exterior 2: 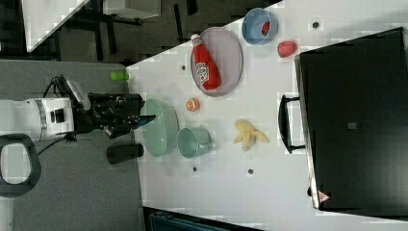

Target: Pick Banana and place it in mug.

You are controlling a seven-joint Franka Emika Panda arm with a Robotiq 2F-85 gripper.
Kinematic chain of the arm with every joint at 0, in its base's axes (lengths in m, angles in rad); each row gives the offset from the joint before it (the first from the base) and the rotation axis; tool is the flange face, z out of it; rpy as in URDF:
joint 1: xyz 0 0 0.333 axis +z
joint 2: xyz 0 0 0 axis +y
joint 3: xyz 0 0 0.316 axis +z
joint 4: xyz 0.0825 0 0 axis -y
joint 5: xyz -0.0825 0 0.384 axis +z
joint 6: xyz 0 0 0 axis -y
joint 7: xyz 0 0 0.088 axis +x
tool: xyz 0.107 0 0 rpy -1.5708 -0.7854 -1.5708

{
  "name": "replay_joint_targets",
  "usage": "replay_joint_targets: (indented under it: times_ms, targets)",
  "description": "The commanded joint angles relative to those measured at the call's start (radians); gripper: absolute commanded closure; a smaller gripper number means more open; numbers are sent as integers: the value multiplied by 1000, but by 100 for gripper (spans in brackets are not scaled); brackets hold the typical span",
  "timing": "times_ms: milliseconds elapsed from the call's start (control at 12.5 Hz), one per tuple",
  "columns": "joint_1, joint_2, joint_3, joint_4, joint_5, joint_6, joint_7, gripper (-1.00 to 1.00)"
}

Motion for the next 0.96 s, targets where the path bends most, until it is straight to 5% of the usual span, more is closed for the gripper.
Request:
replay_joint_targets:
  times_ms: [80, 240, 560, 960]
  targets:
    - [-27, -282, -52, -167, 9, -154, -81, -54]
    - [-27, -282, -52, -178, 9, -154, -81, -97]
    - [-27, -262, -52, -287, 9, -83, -81, -100]
    - [-27, -172, -51, -493, 8, 211, -221, -100]
